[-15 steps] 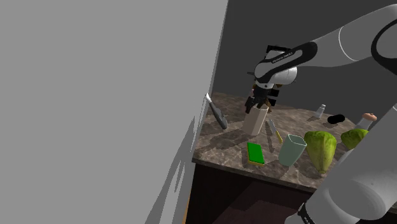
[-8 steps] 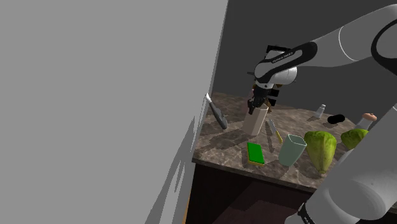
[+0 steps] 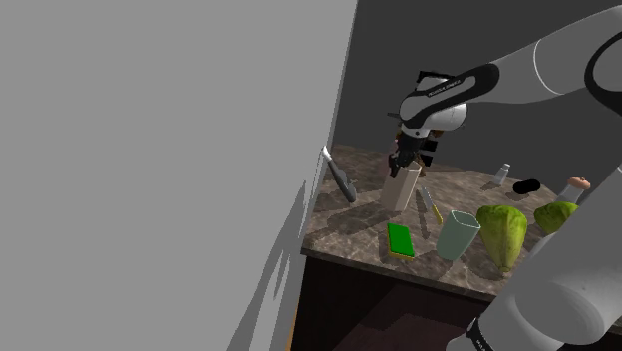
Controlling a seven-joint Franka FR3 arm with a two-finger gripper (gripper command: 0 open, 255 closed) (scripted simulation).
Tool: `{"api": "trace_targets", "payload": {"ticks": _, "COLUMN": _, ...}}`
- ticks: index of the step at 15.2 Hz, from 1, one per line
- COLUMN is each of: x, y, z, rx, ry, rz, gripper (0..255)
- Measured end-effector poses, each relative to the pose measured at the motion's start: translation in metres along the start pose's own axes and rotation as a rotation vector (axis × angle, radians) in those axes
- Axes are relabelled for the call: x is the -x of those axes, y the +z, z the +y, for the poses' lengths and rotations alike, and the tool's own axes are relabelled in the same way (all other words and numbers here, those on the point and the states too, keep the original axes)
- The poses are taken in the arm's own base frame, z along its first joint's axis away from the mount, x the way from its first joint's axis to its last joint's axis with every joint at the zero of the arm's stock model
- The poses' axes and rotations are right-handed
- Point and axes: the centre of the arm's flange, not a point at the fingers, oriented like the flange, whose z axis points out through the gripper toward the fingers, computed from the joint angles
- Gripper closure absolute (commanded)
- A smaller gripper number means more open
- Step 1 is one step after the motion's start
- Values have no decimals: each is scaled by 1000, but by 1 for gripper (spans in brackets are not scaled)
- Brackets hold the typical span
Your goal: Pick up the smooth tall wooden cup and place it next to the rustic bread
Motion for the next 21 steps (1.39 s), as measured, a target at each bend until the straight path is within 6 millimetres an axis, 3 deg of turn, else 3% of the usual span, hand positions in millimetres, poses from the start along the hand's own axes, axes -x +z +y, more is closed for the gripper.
{"api": "trace_targets", "payload": {"ticks": 21, "x": -9, "y": -108, "z": 0, "rx": 0, "ry": 0, "rz": 0, "gripper": 255}}
